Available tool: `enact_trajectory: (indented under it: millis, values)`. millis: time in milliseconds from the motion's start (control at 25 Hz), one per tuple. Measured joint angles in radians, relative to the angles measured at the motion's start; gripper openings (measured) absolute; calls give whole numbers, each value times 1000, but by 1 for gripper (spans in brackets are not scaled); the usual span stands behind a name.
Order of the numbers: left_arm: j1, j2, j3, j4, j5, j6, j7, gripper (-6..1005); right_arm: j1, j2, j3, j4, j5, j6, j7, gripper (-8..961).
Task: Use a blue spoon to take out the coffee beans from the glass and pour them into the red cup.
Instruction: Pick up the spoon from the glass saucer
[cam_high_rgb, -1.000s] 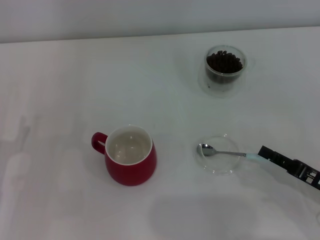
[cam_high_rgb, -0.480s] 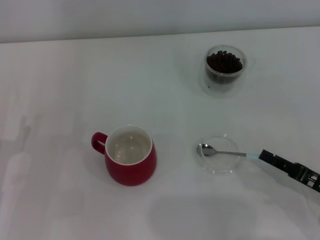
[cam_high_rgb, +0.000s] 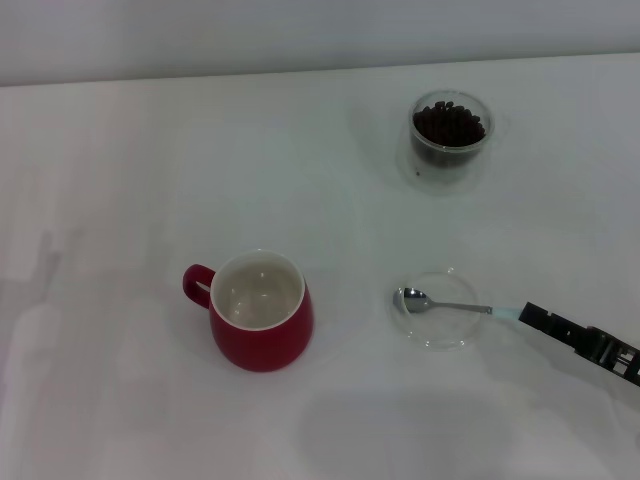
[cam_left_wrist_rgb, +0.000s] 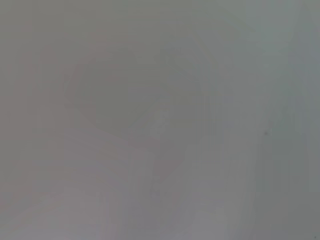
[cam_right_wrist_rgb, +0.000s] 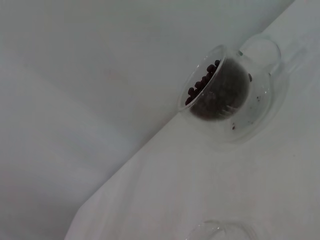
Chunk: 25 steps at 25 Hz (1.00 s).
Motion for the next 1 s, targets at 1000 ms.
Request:
enact_trajectory:
  millis: [1000]
  values:
    - [-9, 0, -1, 3, 0, 2, 0, 892, 1, -12, 0, 3, -20, -17, 10, 231]
